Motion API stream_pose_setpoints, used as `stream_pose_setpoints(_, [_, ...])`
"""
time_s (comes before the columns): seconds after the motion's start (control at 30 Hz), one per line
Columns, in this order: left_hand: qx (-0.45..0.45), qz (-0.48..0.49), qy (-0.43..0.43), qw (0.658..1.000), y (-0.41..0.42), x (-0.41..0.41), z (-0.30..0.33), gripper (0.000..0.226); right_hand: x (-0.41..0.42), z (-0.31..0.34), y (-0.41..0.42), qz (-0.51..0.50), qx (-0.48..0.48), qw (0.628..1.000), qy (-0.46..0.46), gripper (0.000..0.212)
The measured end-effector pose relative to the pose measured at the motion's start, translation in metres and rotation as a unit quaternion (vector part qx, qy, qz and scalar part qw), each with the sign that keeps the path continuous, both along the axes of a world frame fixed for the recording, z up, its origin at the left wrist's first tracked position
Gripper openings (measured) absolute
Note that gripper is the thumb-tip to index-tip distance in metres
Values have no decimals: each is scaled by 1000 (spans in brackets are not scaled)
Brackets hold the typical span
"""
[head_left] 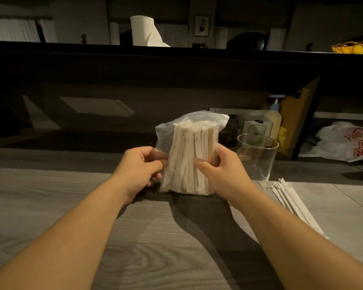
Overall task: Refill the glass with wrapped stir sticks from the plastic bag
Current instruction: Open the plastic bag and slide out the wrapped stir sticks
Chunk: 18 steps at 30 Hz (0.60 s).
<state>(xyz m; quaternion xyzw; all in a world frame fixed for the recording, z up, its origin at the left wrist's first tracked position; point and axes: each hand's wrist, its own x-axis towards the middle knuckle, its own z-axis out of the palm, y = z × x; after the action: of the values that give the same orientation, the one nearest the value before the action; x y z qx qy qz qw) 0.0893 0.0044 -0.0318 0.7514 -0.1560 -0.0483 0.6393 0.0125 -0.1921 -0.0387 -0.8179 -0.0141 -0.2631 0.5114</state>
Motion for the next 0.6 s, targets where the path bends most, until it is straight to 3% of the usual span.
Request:
stream_pose_setpoints(0.1, [-84,-11,56,995,-3,-3,4,20,-1,4,1,1,-52,998,-35,17])
stream_pose_setpoints(0.17, [-155,-11,97,983,-1,-2,7,27,-5,9,2,12,-11,999,-27,30])
stream_pose_setpoints(0.23, [-238,-23,172,956,6,1,8,33,-8,10,1,64,149,987,0,48])
stream_pose_setpoints(0.27, [-257,-23,205,944,10,3,8,35,-8,11,1,85,267,960,25,46])
stream_pose_setpoints(0.33, [-216,3,233,948,14,7,6,36,-5,12,-2,75,387,915,81,37])
stream_pose_setpoints(0.4, [-89,55,208,973,13,7,5,29,-1,10,-1,24,329,932,152,40])
stream_pose_setpoints(0.5, [119,118,77,983,8,5,3,14,1,3,7,-51,53,977,199,34])
stream_pose_setpoints(0.6, [208,118,47,970,7,3,1,29,1,5,14,-66,-88,965,239,36])
